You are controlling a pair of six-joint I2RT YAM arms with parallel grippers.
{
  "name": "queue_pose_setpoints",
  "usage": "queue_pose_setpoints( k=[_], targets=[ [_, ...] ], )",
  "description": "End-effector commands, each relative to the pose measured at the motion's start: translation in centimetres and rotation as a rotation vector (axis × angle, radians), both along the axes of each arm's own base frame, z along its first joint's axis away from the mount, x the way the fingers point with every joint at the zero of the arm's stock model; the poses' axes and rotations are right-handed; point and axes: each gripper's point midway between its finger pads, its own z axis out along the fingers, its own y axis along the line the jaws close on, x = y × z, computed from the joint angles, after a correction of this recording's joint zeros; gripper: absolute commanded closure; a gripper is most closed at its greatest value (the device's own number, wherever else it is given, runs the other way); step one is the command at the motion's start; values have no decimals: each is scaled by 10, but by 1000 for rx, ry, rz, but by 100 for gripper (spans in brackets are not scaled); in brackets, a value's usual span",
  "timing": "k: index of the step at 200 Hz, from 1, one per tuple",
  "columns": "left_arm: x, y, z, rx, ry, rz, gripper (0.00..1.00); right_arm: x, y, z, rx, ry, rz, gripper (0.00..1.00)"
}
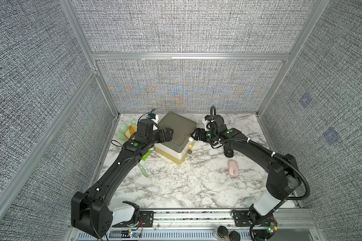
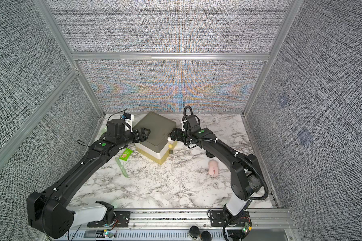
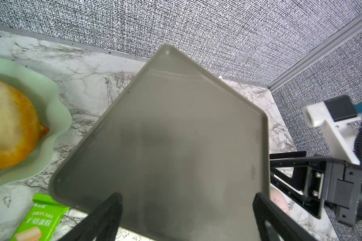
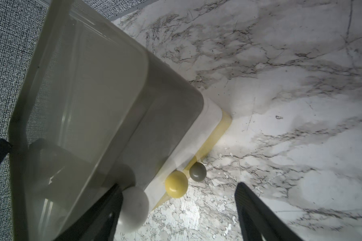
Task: Take the mice out of the drawer
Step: Close the drawer of the storage box.
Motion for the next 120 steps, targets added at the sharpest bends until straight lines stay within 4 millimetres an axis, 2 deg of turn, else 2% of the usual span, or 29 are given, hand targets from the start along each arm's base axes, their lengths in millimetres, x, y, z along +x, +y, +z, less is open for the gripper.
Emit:
queue_pose_setpoints(
  k=[1,36,75,89,90,94,120],
  targets=[
    [2,5,3,5,-9,26,1,4,7,5,38,-19,2,16],
    [-1,7,14,6,-27,29,0,-11,-8,6,31,-23,2,16],
    [-14,12,42,-23,-76,28,1,-41,-21,2,215,12,37,16],
    [-23,8,47,-70,-87,9,0,-45,-15,5,345,-4,34,16],
    [-23,8,47,-73,-86,9,0,-47,-16,-1,345,10,32,16],
    [-27,7,46,-88,-82,-2,1,-50,-14,-4,379,11,36,16],
    [-41,0,35,-158,-34,-28,1,-49,2,-15,540,27,41,18]
  ],
)
